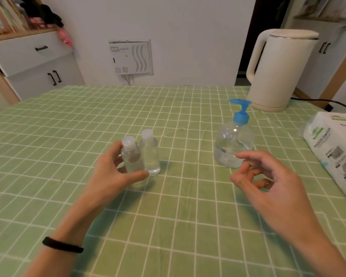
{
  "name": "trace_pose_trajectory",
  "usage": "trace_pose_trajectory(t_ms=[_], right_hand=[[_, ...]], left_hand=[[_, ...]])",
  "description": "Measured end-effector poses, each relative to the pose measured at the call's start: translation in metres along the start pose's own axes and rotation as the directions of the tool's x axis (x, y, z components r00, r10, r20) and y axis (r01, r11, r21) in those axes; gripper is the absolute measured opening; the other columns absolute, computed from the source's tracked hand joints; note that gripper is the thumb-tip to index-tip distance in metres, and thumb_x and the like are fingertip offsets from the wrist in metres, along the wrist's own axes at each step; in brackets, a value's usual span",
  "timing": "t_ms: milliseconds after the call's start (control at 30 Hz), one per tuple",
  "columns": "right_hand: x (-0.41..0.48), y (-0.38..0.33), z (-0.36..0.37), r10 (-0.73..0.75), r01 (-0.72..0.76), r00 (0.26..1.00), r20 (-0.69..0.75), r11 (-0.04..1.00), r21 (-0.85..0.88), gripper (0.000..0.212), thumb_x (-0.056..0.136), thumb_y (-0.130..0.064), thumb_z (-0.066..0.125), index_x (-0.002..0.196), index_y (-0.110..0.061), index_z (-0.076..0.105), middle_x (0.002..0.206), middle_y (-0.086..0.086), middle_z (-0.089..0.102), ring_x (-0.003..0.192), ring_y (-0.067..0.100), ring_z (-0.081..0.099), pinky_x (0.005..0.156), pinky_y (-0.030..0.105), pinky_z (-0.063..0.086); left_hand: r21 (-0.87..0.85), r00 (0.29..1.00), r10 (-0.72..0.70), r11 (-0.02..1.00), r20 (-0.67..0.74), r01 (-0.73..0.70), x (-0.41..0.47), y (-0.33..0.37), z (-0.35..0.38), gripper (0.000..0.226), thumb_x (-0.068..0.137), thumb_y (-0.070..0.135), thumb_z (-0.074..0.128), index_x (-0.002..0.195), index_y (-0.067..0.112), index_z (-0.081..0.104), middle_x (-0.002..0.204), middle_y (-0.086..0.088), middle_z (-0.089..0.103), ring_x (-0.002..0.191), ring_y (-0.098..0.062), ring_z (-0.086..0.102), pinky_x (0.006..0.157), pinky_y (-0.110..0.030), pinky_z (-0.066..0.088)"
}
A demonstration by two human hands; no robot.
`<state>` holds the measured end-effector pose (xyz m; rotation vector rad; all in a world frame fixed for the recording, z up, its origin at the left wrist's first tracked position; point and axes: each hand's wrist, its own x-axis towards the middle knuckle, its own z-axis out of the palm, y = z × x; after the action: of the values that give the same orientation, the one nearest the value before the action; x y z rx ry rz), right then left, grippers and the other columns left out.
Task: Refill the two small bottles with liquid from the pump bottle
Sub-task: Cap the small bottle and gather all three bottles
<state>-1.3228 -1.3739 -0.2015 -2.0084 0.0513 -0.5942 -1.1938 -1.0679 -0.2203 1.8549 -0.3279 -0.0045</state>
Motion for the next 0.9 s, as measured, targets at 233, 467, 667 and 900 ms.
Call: trace_pose_trajectory(t_ms=[233,467,667,900], right_hand=[[0.013,0.018,-0.002,0.106,-0.112,0.990,-0.098,0.992,-0.051,0.093,0.068,-0.059,0.083,0.147,-0.034,0.041,0.137,-0.027,0.053,0.120,-0.008,0.056,0.096,0.025,0.052],[0.037,0.031,0.017,0.255,-0.264,0.964,-0.074,0.955,-0.139,0.120,0.064,-0.058,0.090,0.157,-0.027,0.021,0.150,-0.016,0.041,0.130,0.009,0.047,0.104,0.031,0.040],[0.068,0.041,0.044,0.258,-0.276,0.943,-0.209,0.959,-0.064,0.099,0.064,-0.049,0.091,0.143,-0.025,0.035,0.112,-0.021,0.052,0.101,0.008,0.055,0.071,0.011,0.034],[0.066,0.043,0.049,0.220,-0.258,0.928,-0.300,0.962,-0.094,0.091,0.056,-0.061,0.084,0.133,-0.030,0.046,0.097,-0.032,0.051,0.082,-0.006,0.052,0.065,0.007,0.030]], left_hand=[[-0.046,0.999,-0.042,0.998,0.014,0.042,0.012,0.002,0.023,0.048,0.060,0.035,0.091,0.106,0.033,0.075,0.100,0.014,0.082,0.087,-0.004,0.079,0.078,-0.026,0.053],[-0.017,0.999,-0.054,0.998,0.002,0.054,0.010,-0.001,0.023,0.052,0.053,0.046,0.091,0.100,0.029,0.077,0.094,0.012,0.083,0.082,-0.006,0.079,0.078,-0.030,0.055],[-0.021,0.999,-0.031,0.999,0.017,0.032,-0.002,0.000,0.023,0.034,0.072,0.020,0.095,0.103,0.022,0.080,0.095,0.008,0.083,0.088,-0.008,0.080,0.084,-0.030,0.058],[-0.024,0.999,0.003,1.000,0.043,-0.002,-0.006,0.007,0.022,0.029,0.078,0.012,0.092,0.104,0.019,0.080,0.097,0.007,0.083,0.090,-0.008,0.080,0.075,-0.012,0.058]])
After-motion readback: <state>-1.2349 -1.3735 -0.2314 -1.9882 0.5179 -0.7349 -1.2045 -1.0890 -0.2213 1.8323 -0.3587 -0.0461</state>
